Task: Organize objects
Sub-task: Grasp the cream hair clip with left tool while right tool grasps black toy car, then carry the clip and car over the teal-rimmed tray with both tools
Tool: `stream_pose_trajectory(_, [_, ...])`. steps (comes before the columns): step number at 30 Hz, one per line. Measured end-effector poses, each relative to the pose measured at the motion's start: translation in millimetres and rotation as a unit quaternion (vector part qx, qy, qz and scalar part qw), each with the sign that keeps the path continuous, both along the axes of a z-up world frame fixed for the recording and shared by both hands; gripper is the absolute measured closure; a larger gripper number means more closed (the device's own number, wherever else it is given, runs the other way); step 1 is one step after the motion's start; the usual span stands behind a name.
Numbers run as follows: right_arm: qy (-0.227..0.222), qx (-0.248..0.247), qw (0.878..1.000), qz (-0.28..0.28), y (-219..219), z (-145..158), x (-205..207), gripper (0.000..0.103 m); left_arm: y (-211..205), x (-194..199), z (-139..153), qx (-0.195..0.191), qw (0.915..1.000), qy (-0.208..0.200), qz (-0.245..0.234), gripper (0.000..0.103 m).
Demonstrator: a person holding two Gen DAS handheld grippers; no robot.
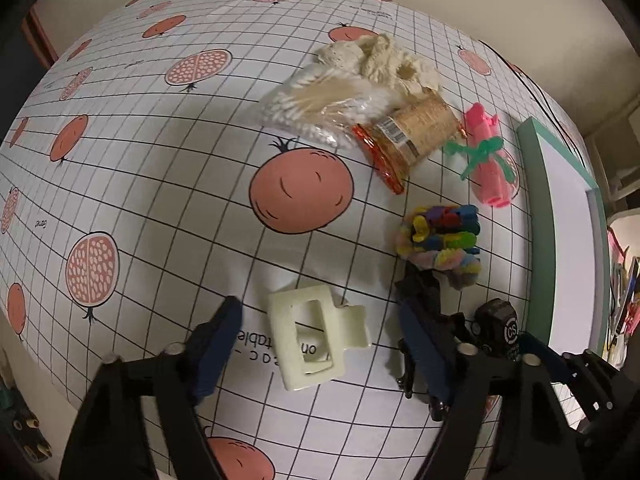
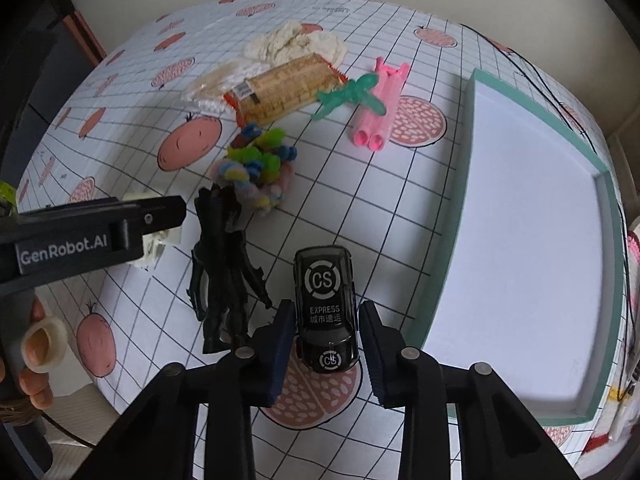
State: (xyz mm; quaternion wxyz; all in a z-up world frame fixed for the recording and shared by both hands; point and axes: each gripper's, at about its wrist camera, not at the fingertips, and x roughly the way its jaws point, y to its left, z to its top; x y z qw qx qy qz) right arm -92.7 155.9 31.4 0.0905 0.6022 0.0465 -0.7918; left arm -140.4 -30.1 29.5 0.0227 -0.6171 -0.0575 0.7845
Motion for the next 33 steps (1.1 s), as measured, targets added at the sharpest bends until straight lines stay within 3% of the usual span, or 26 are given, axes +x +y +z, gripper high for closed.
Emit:
stream_pose_trajectory(7, [-0.001, 0.003, 1.000, 0.002, -1.6, -3.0, -0.6, 0.070, 10.6, -0.7, -9.3, -0.002, 0.9998, -0.017, -0.009, 0.037])
stream_pose_trajectory(11, [0.000, 0.004, 1.000, 0.003, -1.5, -3.2, -0.6, 0.070, 13.6, -1.1, -9.4, -0.004, 0.9998, -0.018, -0.012, 0.051])
stream_pose_trajectory(18, [0.010, -0.004, 1.000, 0.000, 1.4, 3.5, -0.2, 0.071, 17.0, 0.3, -6.2, -0.002, 0.9998, -0.013, -0.013, 0.053])
stream_pose_trajectory(22, [0.028, -0.017, 0.999, -0.009, 9.0, 14.0, -2.1, 0.071, 13.6, 1.7, 8.3, -0.003, 0.9998, 0.019, 0.002, 0.053])
stream_pose_trajectory(29, [0.073, -0.042, 0.996, -0.031, 30.6, 43.2, -2.8, 0.071, 11.8, 16.9, 50.8, -0.005, 0.9926, 0.120, 0.018, 0.053])
stream_pose_trajectory(33, [0.092, -0.055, 0.993, -0.053, 40.4, 56.0, -5.4, 0.071, 4.9, 7.8, 61.4, -0.002, 0.9891, 0.146, 0.013, 0.053])
